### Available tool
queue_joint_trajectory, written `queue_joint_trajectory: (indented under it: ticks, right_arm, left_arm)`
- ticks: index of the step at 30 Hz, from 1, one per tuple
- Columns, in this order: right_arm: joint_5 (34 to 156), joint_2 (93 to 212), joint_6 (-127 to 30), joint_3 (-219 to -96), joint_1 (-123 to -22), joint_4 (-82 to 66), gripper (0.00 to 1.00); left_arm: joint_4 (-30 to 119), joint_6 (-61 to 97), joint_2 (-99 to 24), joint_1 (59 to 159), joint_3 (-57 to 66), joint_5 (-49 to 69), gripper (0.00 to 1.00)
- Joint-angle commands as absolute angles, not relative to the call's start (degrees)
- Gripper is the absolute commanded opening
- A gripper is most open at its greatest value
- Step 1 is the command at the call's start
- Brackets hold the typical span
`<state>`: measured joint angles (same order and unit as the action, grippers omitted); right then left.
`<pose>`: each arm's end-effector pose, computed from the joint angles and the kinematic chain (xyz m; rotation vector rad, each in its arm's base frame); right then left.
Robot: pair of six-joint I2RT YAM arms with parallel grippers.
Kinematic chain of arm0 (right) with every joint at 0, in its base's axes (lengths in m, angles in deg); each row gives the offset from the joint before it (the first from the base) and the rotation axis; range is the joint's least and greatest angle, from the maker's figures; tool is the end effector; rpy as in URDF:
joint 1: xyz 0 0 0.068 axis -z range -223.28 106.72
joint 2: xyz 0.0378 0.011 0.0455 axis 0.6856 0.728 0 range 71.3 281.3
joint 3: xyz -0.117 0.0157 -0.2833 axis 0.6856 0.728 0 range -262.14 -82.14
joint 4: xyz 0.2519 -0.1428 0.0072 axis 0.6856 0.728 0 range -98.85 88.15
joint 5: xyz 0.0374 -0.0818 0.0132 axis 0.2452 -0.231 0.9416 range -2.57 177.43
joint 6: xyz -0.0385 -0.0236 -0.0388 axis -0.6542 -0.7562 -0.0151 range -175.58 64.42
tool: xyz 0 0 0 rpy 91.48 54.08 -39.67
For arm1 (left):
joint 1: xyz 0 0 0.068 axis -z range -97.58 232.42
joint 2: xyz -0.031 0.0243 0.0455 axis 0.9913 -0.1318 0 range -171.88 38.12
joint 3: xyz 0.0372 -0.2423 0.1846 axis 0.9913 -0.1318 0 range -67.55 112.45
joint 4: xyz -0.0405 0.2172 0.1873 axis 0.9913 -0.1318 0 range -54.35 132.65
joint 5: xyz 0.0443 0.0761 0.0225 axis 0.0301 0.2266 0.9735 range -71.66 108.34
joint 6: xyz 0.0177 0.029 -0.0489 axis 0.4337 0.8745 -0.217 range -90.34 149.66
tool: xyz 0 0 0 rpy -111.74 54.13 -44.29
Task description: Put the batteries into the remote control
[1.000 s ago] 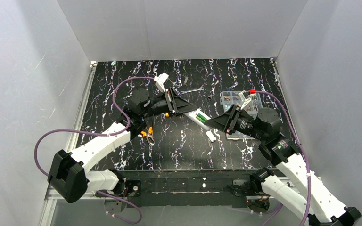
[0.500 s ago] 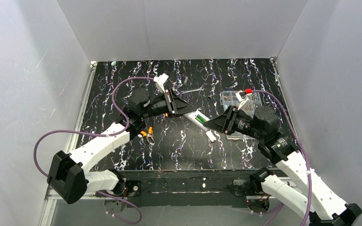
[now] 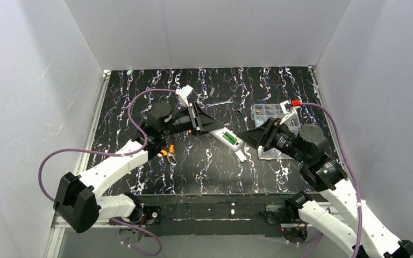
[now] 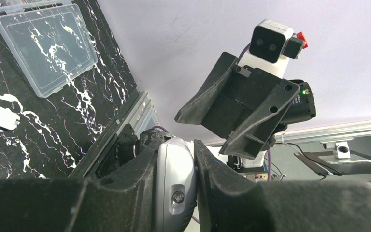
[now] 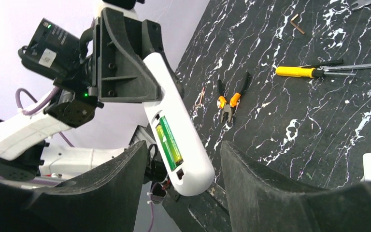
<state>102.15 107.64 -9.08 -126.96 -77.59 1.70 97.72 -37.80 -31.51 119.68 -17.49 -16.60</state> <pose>0.1245 0.0983 0.3864 -0.0309 1.7667 1.2687 0.2112 -0.1920 0.4220 0.3626 1.2373 -1.9031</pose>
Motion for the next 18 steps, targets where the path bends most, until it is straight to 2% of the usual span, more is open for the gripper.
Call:
queue_joint_trajectory:
  ticks: [1,18]
  right_arm:
    - [99.25,107.92,-7.33,-128.23,-77.82,-2.00,0.65]
    - [108.50,114.84,-6.36,-128.22,-77.83,-8.30,0.65]
  left_arm:
    - [101.30,-37.14,-28.72,119.81,-16.83,-18.43,0.00]
    - [101.37,-37.62,-28.95,119.83,-16.20,-19.02,0.00]
